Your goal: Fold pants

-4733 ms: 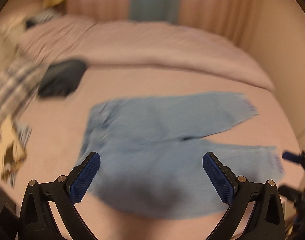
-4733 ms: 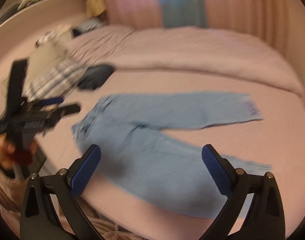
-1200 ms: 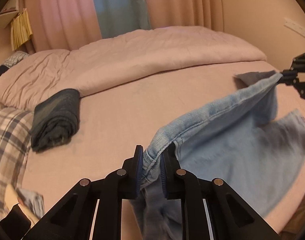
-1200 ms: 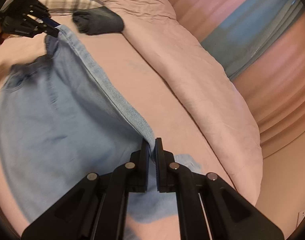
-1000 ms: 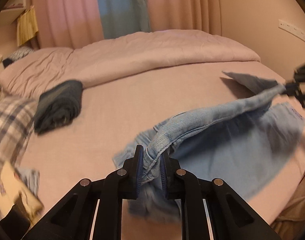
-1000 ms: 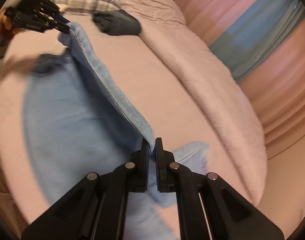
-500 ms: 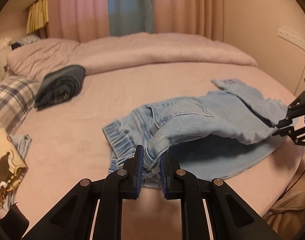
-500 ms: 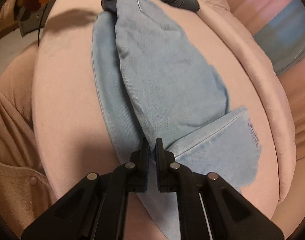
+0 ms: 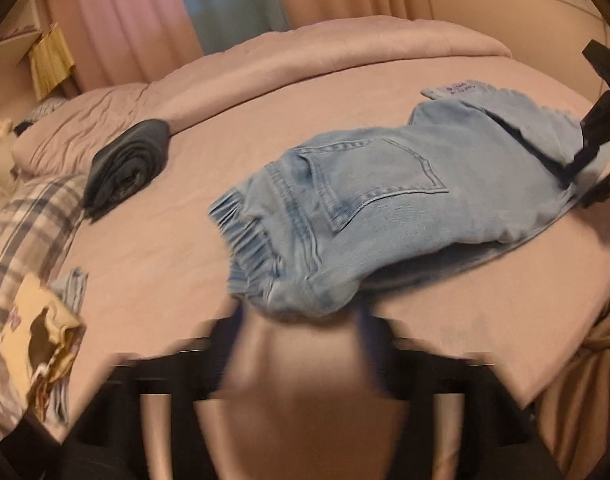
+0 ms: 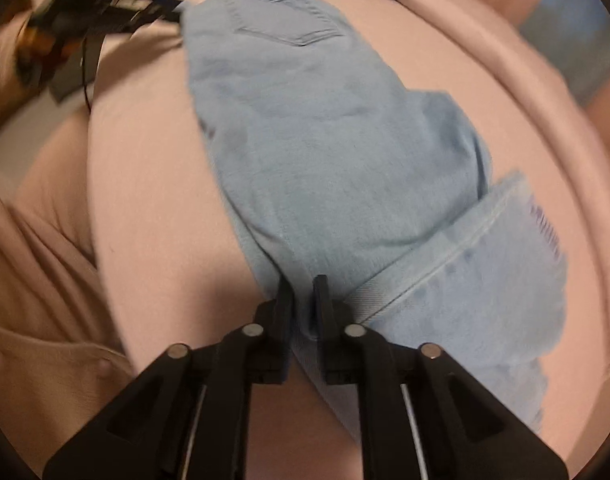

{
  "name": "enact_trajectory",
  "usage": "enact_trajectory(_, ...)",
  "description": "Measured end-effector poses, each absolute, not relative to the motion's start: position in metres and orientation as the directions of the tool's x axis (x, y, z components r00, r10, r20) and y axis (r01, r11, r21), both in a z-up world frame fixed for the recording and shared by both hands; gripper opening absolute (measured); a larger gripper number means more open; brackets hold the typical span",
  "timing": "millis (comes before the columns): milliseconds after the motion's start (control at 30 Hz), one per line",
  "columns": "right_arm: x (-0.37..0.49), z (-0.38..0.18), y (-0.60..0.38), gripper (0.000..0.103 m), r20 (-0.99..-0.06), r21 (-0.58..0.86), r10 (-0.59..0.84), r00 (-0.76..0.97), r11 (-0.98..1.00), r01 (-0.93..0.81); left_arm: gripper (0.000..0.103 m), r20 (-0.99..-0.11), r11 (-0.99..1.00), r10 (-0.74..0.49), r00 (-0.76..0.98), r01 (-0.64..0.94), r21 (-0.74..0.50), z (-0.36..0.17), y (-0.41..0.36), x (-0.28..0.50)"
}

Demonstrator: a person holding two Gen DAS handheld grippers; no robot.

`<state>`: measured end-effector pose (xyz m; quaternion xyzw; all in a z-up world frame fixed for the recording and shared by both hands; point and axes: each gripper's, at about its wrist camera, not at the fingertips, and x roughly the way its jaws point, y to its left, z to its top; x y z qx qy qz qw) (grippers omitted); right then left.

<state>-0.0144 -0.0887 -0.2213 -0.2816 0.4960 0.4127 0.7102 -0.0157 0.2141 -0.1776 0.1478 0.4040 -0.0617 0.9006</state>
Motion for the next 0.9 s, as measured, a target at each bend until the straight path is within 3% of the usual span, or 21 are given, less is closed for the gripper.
enact_trajectory(67,-0.001,-0.201,-0.099,0.048,-0.907,0.113,0.403,0.122,0.512,-0.851,0.08,-0.727,0.967,-0.041,0.685,0.21,0.144,-0.164,0.226,-0.028)
enact_trajectory(200,0.05,-0.171,-0.124,0.053,-0.844,0.209,0.496,0.206,0.657,-0.725,0.08,-0.681,0.988,-0.128,0.721,0.153,-0.023,-0.145,0.233,-0.026)
enact_trajectory(267,0.076,-0.173,-0.128,0.054,-0.858,0.183,0.433,0.276,0.76,-0.624,0.08,-0.651,0.98,-0.194,0.734,0.18,-0.089,-0.138,0.219,-0.015)
enact_trajectory(333,0.123,-0.187,-0.127,0.054,-0.899,0.099,0.28,0.337,0.878,-0.468,0.08,-0.635,0.968,-0.246,0.733,0.218,-0.123,-0.136,0.2,-0.005)
enact_trajectory(467,0.192,-0.219,-0.119,0.054,-0.935,0.057,0.142,0.326,0.965,-0.256,0.08,-0.632,0.928,-0.362,0.685,0.325,-0.18,-0.145,0.143,0.023)
enact_trajectory(600,0.239,-0.255,-0.096,0.054,-0.957,-0.061,-0.009,0.29,0.983,-0.171,0.08,-0.695,0.929,-0.338,0.635,0.344,-0.138,-0.171,0.103,0.046)
enact_trajectory(733,0.255,-0.276,-0.078,0.053,-0.959,-0.142,-0.081,0.271,0.967,-0.213,0.08,-0.798,0.947,-0.276,0.536,0.292,-0.131,-0.21,0.098,0.06)
enact_trajectory(767,0.256,-0.275,-0.078,0.036,-0.959,-0.128,-0.062,0.276,0.965,-0.229,0.08,-0.799,0.946,-0.281,0.531,0.292,-0.138,-0.213,0.1,0.06)
enact_trajectory(800,0.259,-0.273,-0.082,0.01,-0.964,-0.091,-0.029,0.264,0.97,-0.227,0.08,-0.793,0.944,-0.288,0.537,0.298,-0.141,-0.213,0.102,0.059)
enact_trajectory(900,0.258,-0.261,-0.108,0.006,-0.96,-0.025,0.026,0.28,0.983,-0.179,0.08,-0.785,0.94,-0.299,0.542,0.309,-0.144,-0.213,0.104,0.052)
